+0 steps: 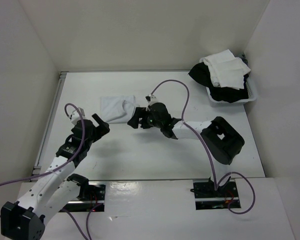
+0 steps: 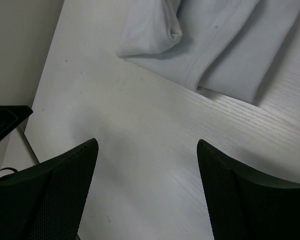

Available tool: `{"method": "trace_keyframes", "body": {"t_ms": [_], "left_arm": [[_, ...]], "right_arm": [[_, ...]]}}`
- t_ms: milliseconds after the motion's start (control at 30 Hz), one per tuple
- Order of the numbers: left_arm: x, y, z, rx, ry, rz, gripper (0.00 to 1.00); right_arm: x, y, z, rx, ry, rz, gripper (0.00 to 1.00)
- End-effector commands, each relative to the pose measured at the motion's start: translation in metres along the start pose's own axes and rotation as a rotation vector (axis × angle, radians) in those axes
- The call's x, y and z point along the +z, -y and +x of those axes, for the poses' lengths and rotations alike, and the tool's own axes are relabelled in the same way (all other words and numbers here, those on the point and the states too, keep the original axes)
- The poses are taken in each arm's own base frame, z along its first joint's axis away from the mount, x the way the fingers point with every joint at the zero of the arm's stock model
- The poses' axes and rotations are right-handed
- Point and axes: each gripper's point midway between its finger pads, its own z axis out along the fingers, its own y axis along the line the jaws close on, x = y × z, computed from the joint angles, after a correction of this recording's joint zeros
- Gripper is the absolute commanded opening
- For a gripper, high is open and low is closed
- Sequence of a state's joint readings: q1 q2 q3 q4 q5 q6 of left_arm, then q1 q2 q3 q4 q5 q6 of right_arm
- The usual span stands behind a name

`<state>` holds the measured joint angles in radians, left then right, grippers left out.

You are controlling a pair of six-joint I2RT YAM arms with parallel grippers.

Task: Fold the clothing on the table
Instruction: Fold the skirt

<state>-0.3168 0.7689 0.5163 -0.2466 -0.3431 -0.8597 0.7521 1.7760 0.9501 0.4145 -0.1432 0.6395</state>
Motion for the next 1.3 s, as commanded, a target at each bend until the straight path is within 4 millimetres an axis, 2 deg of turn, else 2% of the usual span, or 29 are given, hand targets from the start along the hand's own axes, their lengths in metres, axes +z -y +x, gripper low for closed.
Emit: {"method": "trace_keyframes", "body": {"t_ms": [0,67,100,167,200,233,300,367,433,467,567,767,900,967,1000,1267], "left_arm": [[0.002,-0.004,0.003,0.022,0.007,-0.003,1.0],[0.002,-0.003,0.003,0.013,0.007,-0.003,1.0],[0.002,-0.003,0.003,0.013,0.007,-0.003,1.0],[0.003,-0.006,0.007,0.016,0.0,-0.01,1.0],[0.003,-0.006,0.007,0.016,0.0,-0.01,1.0],[0.003,-0.006,0.007,0.016,0.0,-0.01,1.0],[0.003,-0.006,0.007,0.016,0.0,-0.01,1.0],[0.003,-0.006,0.007,0.016,0.0,-0.01,1.0],[0.004,-0.008,0.006,0.016,0.007,-0.017,1.0],[0.004,-0.008,0.006,0.016,0.007,-0.017,1.0],[0.004,-0.008,0.006,0.016,0.007,-0.017,1.0],[0.004,-0.011,0.009,0.028,0.001,-0.024,1.0],[0.005,-0.009,0.007,0.028,0.001,-0.024,1.0],[0.005,-0.01,0.007,0.037,0.001,-0.024,1.0],[0.004,-0.008,0.009,0.042,-0.003,-0.017,1.0],[0.006,-0.008,0.014,0.04,-0.012,-0.015,1.0]], "right_arm": [[0.019,-0.026,-0.028,-0.016,0.082,-0.116,0.84],[0.026,-0.032,-0.028,-0.023,0.077,-0.157,0.84],[0.032,-0.025,-0.021,-0.011,0.063,-0.147,0.84],[0.037,-0.034,-0.026,-0.019,0.071,-0.19,0.84],[0.042,-0.03,-0.018,-0.018,0.056,-0.192,0.84],[0.046,-0.034,-0.024,-0.012,0.065,-0.201,0.84],[0.052,-0.037,-0.022,-0.016,0.052,-0.226,0.84],[0.059,-0.033,-0.026,-0.016,0.059,-0.232,0.84],[0.062,-0.04,-0.031,-0.022,0.065,-0.258,0.84],[0.064,-0.035,-0.035,-0.02,0.071,-0.252,0.84],[0.068,-0.044,-0.045,-0.035,0.083,-0.272,0.84],[0.078,-0.039,-0.056,-0.031,0.09,-0.266,0.84],[0.087,-0.029,-0.044,-0.024,0.058,-0.253,0.84],[0.086,-0.027,-0.041,-0.023,0.057,-0.252,0.84],[0.086,-0.021,-0.034,-0.018,0.042,-0.24,0.84],[0.083,-0.015,-0.027,-0.014,0.037,-0.225,0.83]]}}
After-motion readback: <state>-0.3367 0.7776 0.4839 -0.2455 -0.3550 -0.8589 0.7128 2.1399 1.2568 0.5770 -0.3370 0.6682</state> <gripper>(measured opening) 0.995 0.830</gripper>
